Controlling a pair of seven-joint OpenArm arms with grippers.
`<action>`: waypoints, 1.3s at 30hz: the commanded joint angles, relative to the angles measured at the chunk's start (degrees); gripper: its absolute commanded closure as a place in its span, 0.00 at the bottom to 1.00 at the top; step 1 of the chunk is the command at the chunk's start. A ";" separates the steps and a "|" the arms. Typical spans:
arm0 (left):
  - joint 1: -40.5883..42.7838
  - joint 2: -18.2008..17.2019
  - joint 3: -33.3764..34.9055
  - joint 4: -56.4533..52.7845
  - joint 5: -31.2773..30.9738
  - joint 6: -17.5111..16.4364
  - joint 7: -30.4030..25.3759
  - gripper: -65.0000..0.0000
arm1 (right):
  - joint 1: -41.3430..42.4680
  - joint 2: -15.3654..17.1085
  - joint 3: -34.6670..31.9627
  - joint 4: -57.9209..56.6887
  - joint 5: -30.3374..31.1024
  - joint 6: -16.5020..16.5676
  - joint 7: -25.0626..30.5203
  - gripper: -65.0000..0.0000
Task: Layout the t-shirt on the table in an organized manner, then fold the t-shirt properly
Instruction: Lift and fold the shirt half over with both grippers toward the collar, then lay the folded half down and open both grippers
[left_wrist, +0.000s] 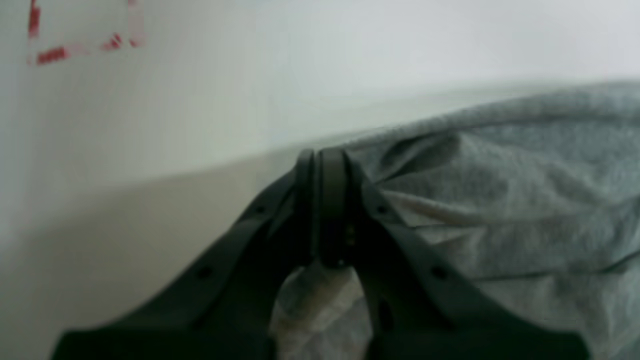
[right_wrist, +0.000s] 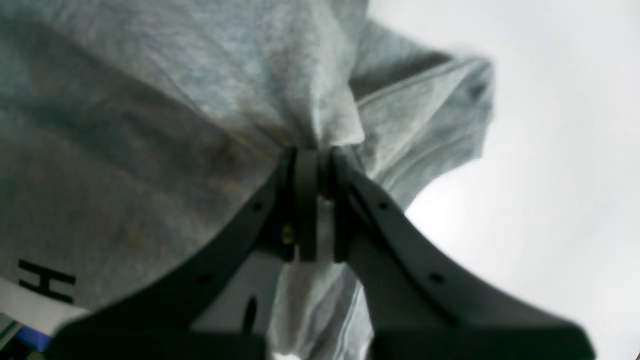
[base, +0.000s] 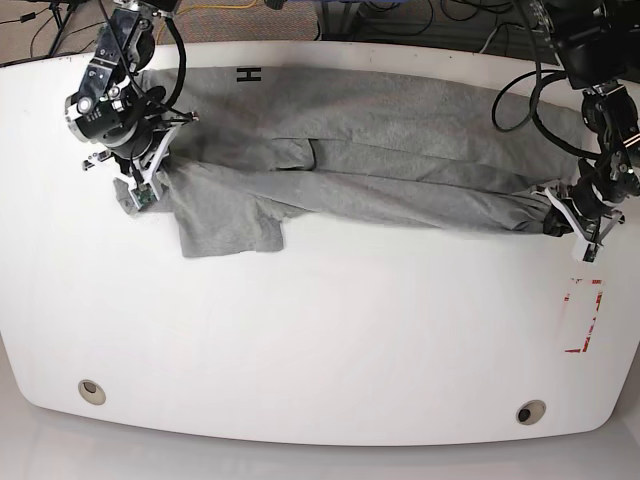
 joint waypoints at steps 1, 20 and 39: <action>-0.31 -1.25 -0.21 0.99 -0.71 0.05 -1.15 0.99 | 0.28 0.05 0.26 -0.07 -0.18 -0.10 0.71 0.95; -0.31 -2.74 2.95 3.98 -0.97 0.05 -0.88 0.32 | 0.28 0.05 0.35 3.45 0.26 -0.10 0.71 0.39; -0.14 0.95 2.07 4.95 -0.62 0.05 -0.88 0.60 | 8.63 -2.50 -0.09 -2.88 6.85 -0.10 4.31 0.64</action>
